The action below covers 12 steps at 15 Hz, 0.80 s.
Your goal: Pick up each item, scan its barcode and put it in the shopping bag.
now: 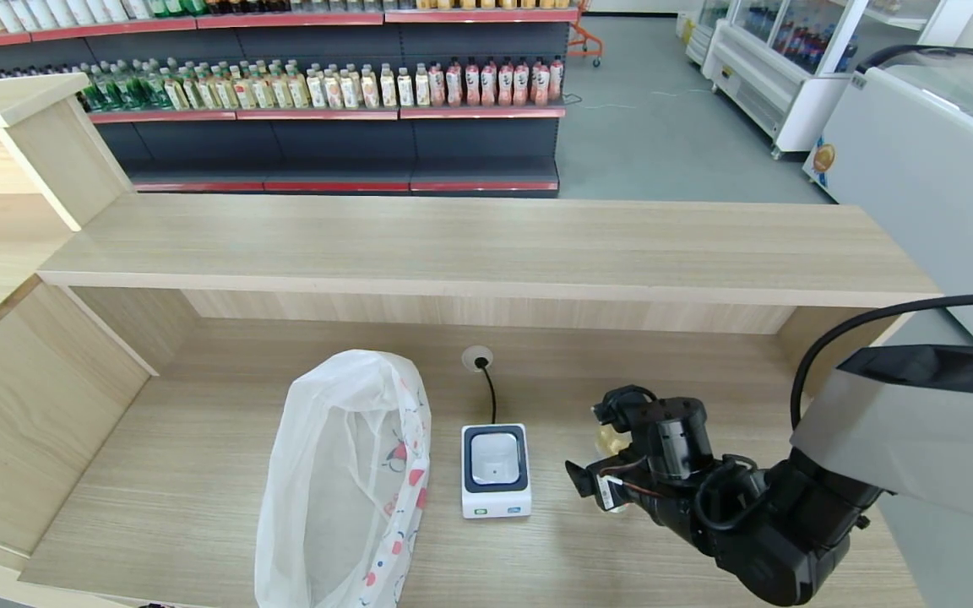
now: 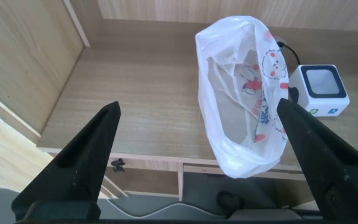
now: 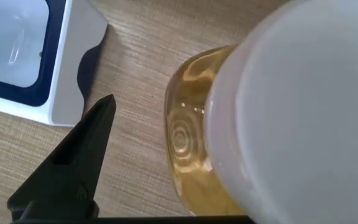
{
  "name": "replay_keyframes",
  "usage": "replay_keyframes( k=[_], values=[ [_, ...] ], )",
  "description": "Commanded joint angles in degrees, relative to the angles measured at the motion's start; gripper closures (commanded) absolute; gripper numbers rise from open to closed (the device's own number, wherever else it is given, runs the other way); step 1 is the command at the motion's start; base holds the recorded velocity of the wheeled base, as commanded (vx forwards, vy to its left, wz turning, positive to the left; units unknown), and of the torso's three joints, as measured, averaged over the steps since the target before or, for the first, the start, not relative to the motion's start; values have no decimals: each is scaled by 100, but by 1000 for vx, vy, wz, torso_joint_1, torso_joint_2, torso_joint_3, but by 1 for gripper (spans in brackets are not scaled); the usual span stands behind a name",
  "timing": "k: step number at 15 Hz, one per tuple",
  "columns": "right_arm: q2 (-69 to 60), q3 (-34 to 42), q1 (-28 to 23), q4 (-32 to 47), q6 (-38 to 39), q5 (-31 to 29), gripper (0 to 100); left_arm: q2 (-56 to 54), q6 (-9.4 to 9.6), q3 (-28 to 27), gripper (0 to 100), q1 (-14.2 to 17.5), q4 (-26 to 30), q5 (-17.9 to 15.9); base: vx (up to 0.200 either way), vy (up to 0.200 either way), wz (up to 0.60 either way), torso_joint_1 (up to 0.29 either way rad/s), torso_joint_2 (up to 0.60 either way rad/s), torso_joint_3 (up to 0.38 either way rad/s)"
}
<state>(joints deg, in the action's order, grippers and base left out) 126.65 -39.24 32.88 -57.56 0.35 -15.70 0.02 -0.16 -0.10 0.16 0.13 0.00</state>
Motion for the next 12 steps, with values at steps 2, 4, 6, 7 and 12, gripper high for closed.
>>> replay_keyframes(
  k=[2, 4, 6, 7, 12],
  values=[
    [290, -347, 8, -9, -35, 6, 100, 6, -2, 1, 0, 2, 4, 0, 0, 0, 0, 0, 0, 0],
    [334, -374, 26, -9, -27, 6, 100, 6, -2, 1, 0, 2, -5, 0, 0, 0, 0, 0, 0, 0],
    [281, -365, 26, -18, 0, -3, 100, 6, -2, 1, 0, 11, 4, 0, 0, 0, 0, 0, 0, 0],
    [255, -330, 26, -18, 26, -3, 100, 6, -2, 1, 0, 11, -5, 0, 0, 0, 0, 0, 0, 0],
    [-193, -119, 17, 0, 334, 23, 100, 6, -2, 1, 0, 2, -5, 0, 0, 0, 0, 0, 0, 0]
  ],
)
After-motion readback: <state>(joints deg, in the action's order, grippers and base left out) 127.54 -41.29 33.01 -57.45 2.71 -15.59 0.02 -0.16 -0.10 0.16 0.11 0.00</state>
